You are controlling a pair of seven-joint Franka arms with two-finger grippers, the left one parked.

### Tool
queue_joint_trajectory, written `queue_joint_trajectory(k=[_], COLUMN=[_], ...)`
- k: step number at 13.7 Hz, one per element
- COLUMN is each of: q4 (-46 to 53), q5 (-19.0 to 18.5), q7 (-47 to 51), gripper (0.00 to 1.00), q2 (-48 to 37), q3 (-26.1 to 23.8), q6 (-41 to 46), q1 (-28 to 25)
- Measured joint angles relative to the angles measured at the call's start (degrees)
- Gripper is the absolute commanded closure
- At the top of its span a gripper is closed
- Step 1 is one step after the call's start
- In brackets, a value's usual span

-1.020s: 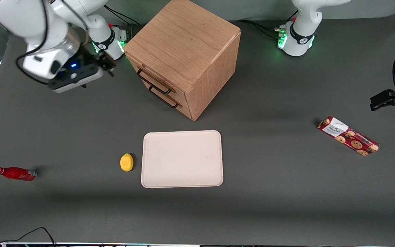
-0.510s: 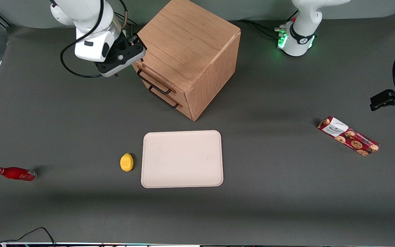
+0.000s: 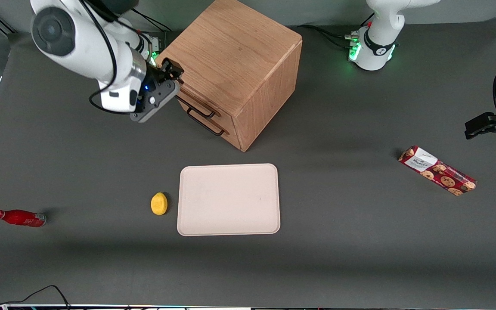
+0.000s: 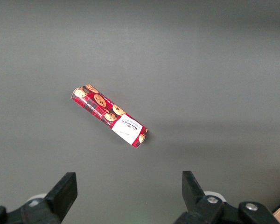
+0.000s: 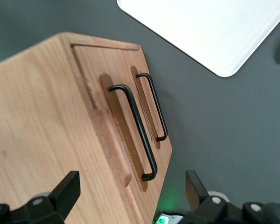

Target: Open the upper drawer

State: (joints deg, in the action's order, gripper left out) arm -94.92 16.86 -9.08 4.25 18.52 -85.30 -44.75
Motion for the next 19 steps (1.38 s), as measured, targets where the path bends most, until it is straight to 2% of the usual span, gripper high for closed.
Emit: queue_joint_trajectory(k=[11, 19], q4=[-12.0, -15.9], q5=[1.5, 1.6], q7=[-5.8, -7.0], gripper=[0.0, 0.0], q2=[2.0, 2.3], q3=[-0.1, -0.4], q6=[-10.4, -13.7], q1=[0.1, 0.1])
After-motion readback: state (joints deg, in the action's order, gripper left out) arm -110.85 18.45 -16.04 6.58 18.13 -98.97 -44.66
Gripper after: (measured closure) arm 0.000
